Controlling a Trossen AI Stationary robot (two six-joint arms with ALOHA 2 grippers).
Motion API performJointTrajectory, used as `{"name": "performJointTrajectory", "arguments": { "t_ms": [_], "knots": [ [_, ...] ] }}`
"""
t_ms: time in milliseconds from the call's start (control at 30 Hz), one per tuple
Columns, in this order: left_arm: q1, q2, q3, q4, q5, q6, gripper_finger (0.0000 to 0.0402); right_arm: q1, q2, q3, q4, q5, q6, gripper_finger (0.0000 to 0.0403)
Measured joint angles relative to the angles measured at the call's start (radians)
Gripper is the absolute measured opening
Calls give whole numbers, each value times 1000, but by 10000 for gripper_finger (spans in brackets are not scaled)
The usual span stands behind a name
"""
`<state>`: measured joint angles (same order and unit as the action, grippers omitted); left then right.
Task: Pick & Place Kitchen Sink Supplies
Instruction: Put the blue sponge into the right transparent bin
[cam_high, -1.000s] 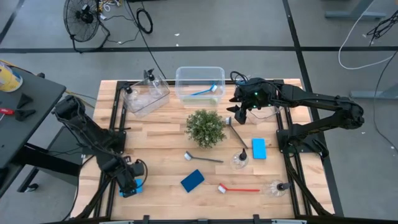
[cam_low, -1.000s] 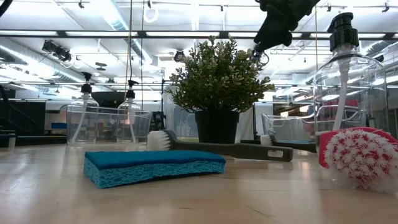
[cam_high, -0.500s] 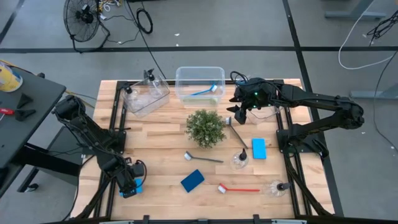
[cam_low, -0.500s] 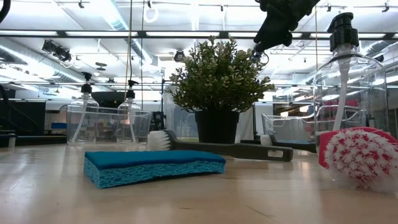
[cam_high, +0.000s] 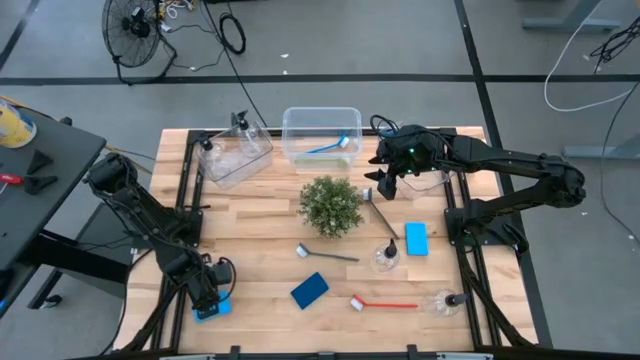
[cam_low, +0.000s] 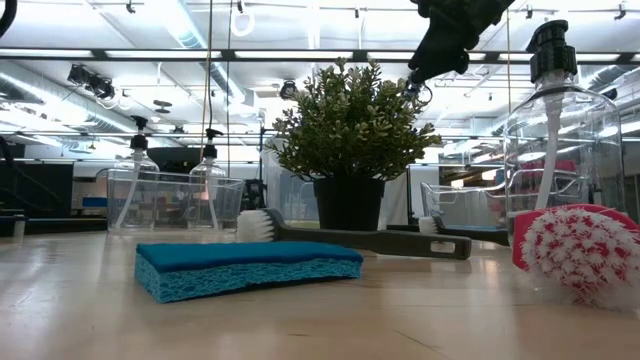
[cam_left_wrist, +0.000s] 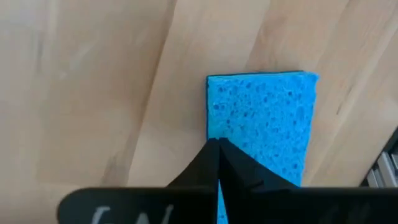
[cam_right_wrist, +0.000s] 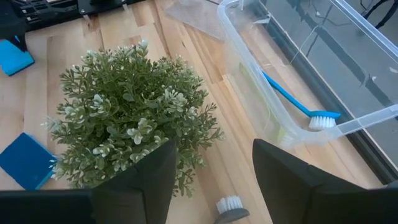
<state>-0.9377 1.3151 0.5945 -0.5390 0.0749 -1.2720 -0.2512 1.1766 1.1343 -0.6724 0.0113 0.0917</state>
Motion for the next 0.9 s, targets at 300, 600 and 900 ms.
{"name": "performJointTrajectory", "arguments": {
  "t_ms": [300,600,900],
  "knots": [
    [49,-5,0,25,84,0,2,0,0,0,0,0,-22,213],
    [93,-64,2,16,56,1,1,0,0,0,0,0,-23,213],
    [127,-113,2,-70,-29,1,1,0,0,0,0,0,-24,213]
  ]
}}
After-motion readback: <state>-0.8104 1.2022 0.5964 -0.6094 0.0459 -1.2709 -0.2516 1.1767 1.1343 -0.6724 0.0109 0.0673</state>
